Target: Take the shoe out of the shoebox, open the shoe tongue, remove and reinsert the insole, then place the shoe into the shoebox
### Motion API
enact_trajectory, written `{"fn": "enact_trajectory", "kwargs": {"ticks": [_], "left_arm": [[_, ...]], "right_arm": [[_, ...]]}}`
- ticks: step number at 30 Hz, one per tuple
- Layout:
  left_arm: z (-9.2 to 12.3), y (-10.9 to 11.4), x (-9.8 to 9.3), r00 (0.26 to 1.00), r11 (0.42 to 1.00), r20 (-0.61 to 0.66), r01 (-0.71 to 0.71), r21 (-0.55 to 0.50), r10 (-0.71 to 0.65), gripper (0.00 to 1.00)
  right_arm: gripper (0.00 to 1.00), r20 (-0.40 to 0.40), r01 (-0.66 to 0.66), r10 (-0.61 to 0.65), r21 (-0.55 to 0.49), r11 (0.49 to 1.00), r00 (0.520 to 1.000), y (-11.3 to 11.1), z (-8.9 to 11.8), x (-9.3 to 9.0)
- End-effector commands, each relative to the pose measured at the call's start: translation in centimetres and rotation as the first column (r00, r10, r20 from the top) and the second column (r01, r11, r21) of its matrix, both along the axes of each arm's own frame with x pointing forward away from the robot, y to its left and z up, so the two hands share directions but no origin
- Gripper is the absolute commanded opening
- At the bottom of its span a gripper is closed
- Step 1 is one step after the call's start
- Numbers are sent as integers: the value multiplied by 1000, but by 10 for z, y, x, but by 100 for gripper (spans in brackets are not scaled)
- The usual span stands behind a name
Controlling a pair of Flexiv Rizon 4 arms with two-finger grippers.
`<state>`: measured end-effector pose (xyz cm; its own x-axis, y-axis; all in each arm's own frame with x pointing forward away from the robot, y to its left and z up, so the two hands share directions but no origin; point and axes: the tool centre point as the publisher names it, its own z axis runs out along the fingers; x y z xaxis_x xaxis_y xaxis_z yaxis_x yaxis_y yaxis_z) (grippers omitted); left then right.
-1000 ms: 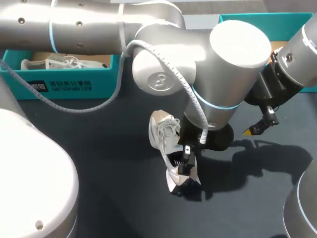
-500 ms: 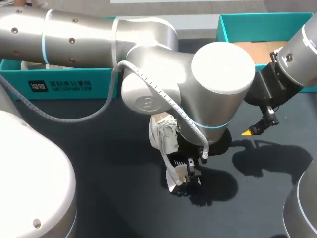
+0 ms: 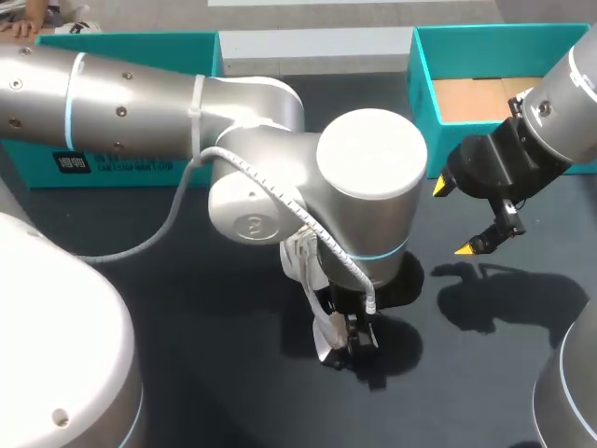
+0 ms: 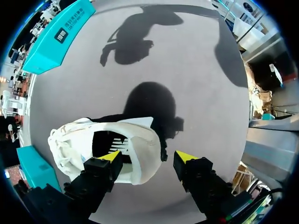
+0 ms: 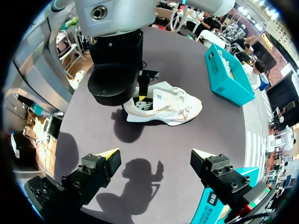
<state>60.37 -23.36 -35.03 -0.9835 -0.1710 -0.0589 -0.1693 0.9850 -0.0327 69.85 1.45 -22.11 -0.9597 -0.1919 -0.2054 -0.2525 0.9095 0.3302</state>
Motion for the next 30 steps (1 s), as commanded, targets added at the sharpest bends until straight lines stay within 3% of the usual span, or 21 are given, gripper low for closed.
{"fn": "enact_trajectory", "kwargs": {"ticks": [1, 8, 12, 14, 19, 22, 23, 24, 30], "left_arm": [[-8, -2, -4, 1000, 1000, -15, -12, -8, 12, 74], [-25, -7, -10, 999, 1000, -46, -27, -15, 26, 74], [-33, -8, -9, 996, 999, -82, -46, -8, 45, 68], [-37, -7, -9, 993, 999, -105, -52, 1, 52, 53], [-46, -1, -9, 988, 998, -142, -57, 22, 60, 40], [-48, 1, -10, 983, 997, -173, -66, 27, 70, 27], [-48, 2, -10, 980, 997, -187, -69, 31, 74, 9], [-48, 3, -9, 977, 997, -197, -72, 33, 77, 0], [-31, 17, -9, 953, 996, -293, -69, 52, 81, 0]], "right_arm": [[100, 1, 2, -2, -3, 1000, 1000, 1, -1, 0], [100, 1, 2, -2, -3, 1000, 1000, 1, -1, 0], [100, 1, 2, -2, -3, 1000, 1000, 1, -1, 0], [100, 1, 2, -2, -3, 1000, 1000, 1, -1, 0], [100, 1, 2, -2, -3, 1000, 1000, 1, -1, 0], [100, 1, 2, -2, -3, 1000, 1000, 1, -1, 0], [100, 1, 2, -2, -3, 1000, 1000, 1, -1, 0], [100, 1, 2, -2, -3, 1000, 1000, 1, -1, 0], [100, 1, 2, -2, -3, 1000, 1000, 1, -1, 0]]}}
